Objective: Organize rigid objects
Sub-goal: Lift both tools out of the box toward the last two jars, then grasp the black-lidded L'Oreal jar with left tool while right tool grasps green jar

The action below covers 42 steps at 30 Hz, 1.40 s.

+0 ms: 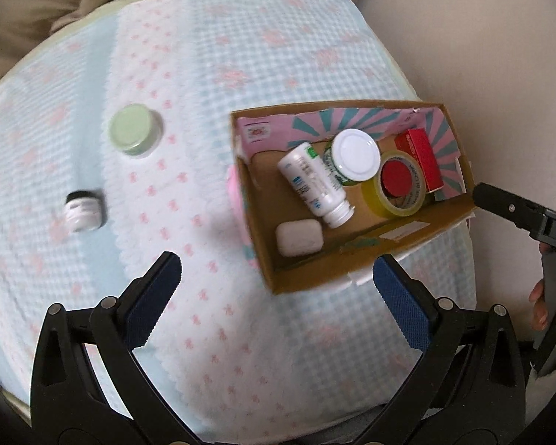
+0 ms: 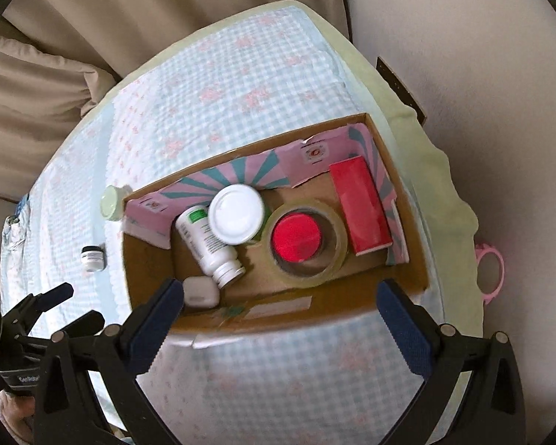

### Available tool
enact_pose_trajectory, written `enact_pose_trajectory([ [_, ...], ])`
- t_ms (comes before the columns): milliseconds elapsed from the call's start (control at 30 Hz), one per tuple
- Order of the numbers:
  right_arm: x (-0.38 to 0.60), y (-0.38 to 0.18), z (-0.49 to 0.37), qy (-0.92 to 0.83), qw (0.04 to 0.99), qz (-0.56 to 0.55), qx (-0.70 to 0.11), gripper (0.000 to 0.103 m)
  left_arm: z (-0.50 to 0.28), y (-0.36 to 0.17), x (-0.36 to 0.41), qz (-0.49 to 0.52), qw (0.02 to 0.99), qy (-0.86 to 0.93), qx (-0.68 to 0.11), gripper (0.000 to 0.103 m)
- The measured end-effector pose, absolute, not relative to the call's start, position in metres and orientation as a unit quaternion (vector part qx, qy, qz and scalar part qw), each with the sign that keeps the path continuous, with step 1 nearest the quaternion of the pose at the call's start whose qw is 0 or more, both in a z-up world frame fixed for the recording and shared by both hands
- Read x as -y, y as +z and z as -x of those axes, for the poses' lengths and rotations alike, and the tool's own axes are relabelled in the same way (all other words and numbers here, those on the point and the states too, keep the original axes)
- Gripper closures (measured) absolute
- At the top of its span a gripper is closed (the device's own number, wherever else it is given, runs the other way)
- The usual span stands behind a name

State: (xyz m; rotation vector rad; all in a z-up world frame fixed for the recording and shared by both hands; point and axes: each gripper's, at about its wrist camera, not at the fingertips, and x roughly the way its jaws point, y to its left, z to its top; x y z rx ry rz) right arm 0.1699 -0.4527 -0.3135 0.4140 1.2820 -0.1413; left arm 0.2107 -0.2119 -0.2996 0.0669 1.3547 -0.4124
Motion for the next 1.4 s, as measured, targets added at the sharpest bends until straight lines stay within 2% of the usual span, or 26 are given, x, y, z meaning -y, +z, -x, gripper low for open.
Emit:
enact_pose_trajectory([
  [400,0.392,-0.281,-0.166,-0.01,0.813,-0.104,-0.572,0.0,-0.178,-0.261,0.116,0.002,0.798,-0.093,-0.596,0.0],
  [533,0.358,-0.278,-0.174,0.014,0.814,-0.055,-0.577,0.0,-0.176,-0.266,0.092,-0.003,0.8,-0.073,-0.596,0.0],
  [933,0.279,-0.254,-0.214,0.059,0.825,-0.007,-0.562,0.0,-0.208,-0.293,0.035,0.056,0.812,-0.031,-0.58,0.0],
  [1100,0.246,-0.278,-0.262,0.077,0.822,-0.006,-0.564,0.0,-0.238,-0.327,0.013,0.072,0.813,-0.016,-0.577,0.0],
  [1400,0.187,-0.376,-0.351,0.1,0.795,0.001,-0.598,0.0,-0.282,-0.411,-0.002,0.067,0.806,-0.005,-0.588,0.004],
])
